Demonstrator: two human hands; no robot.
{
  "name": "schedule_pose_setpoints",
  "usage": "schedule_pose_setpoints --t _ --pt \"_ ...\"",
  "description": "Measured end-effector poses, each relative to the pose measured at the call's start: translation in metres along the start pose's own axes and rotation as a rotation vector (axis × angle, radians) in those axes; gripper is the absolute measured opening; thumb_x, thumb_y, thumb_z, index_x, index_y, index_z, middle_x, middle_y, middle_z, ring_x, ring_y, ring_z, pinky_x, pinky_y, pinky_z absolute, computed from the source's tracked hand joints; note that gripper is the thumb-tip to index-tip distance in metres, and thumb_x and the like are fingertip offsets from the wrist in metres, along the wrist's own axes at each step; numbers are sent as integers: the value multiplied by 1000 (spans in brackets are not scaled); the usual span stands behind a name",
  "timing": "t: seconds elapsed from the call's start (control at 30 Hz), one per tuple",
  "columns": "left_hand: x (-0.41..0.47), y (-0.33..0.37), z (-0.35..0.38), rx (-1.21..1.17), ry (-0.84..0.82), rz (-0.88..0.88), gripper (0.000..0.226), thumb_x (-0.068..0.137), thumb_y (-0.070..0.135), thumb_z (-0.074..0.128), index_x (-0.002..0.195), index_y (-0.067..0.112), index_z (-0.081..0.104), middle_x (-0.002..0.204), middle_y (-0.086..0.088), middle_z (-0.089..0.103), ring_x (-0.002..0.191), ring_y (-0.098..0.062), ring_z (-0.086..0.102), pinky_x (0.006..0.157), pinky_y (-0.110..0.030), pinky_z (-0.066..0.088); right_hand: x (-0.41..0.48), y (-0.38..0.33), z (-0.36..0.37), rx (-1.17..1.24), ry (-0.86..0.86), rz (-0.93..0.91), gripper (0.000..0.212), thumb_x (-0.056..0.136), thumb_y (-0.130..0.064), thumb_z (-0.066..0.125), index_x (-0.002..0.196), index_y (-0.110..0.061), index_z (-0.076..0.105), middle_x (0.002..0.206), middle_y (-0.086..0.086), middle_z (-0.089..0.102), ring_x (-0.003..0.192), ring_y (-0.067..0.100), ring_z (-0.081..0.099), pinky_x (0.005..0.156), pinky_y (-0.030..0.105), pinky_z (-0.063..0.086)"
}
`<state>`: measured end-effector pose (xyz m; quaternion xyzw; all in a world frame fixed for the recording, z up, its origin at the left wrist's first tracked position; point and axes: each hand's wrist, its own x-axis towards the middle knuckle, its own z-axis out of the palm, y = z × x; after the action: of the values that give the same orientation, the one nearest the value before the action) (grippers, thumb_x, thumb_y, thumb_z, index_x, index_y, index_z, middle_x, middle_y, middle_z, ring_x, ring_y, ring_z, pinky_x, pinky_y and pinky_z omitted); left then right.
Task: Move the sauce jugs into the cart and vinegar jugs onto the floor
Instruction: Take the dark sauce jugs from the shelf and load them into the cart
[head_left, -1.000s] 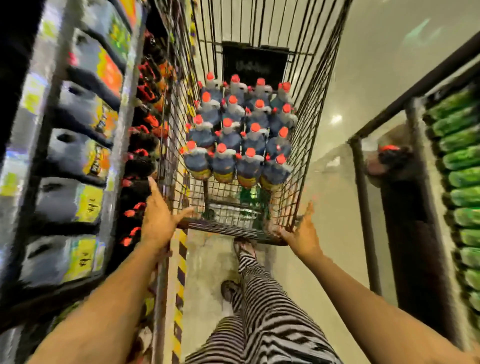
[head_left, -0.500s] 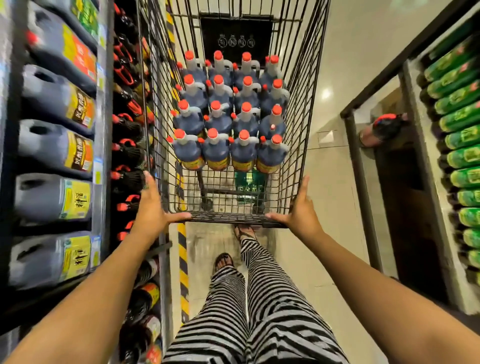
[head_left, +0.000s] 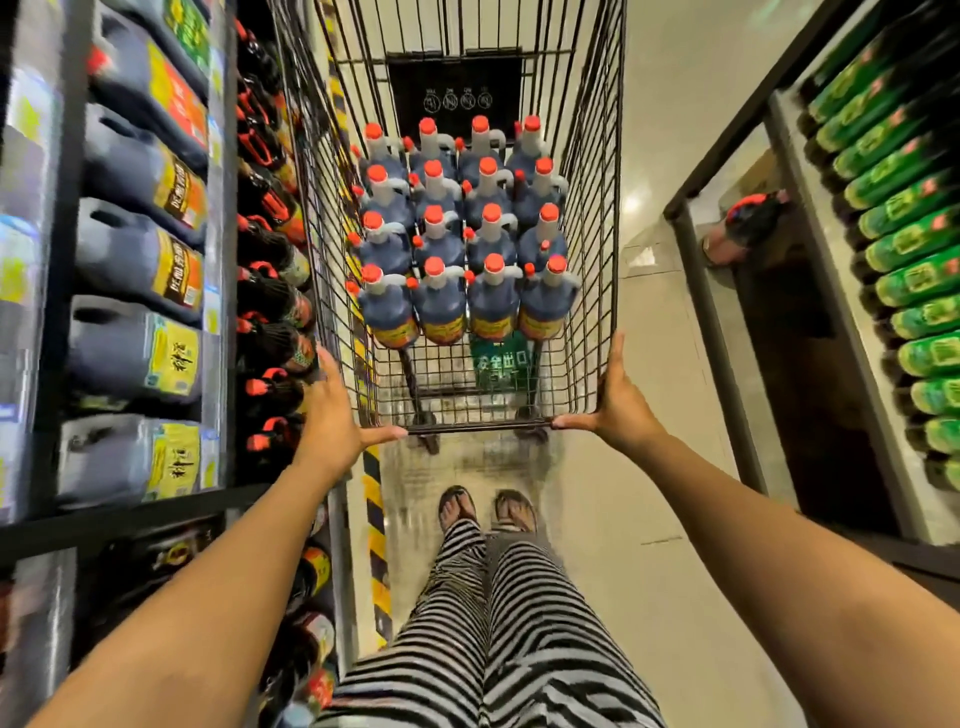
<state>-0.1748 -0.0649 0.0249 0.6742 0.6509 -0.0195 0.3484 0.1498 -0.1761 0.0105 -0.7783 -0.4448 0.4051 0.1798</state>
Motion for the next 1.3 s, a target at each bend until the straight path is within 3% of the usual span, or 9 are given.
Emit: schedule_pose_setpoints --t 0.1,0.33,0.43,0.53,0.67,0.83,1.0,1.13,1.3 --pt "-22 -8 9 -7 -4 -19 149 47 58 78 145 16 -26 151 -25 16 139 -38 21 109 -50 31 -20 8 6 19 -11 6 148 55 -38 88 144 -20 -29 158 14 13 143 28 23 110 33 28" --pt "-79 -29 37 13 37 -24 150 45 60 76 145 12 -24 139 -26 31 127 -38 33 104 -44 35 -73 32 21 40 -43 -31 148 54 -41 87 143 -21 -30 159 12 12 144 27 21 111 30 24" --pt "-104 -36 50 -4 43 -30 149 48 53 81 145 12 -24 138 -25 31 125 -37 36 102 -43 37 -98 44 28 19 -30 -47 145 58 -35 87 144 -17 -28 158 12 11 143 27 22 106 22 23" --pt "-133 -41 61 -15 49 -43 147 50 48 83 146 13 -23 139 -25 31 122 -37 39 99 -40 38 -127 53 33 -12 -31 -43 143 60 -33 87 144 -15 -27 158 14 13 142 28 24 104 23 26" --pt "-170 -58 74 -11 29 -35 151 41 64 74 146 15 -24 145 -27 25 127 -41 35 103 -48 38 -163 65 44 -22 -59 -21 146 58 -37 86 143 -16 -30 158 14 8 144 29 19 111 30 24" --pt "-211 -88 94 11 9 -47 153 34 78 64 144 21 -27 137 -24 34 122 -43 38 99 -53 41 -211 79 64 22 -82 20 147 60 -34 87 141 -18 -35 159 11 9 144 27 20 111 30 23" --pt "-248 -114 112 33 -15 -29 154 32 83 59 144 22 -28 146 -27 23 134 -45 25 105 -57 34 -256 95 82 63 -93 7 147 60 -32 86 139 -19 -37 158 6 14 143 23 22 109 24 22" --pt "-276 -121 118 51 -32 -38 155 33 76 66 144 19 -26 152 -26 14 139 -41 20 108 -53 32 -287 103 93 71 -120 19 150 51 -56 80 131 -35 -44 159 7 12 144 26 20 115 35 25" --pt "-302 -123 122 89 -52 -21 153 40 68 70 144 13 -27 157 -21 2 142 -38 15 107 -50 34 -312 110 100 89 -120 12 148 60 -37 85 137 -20 -40 158 5 14 143 22 21 109 24 22"
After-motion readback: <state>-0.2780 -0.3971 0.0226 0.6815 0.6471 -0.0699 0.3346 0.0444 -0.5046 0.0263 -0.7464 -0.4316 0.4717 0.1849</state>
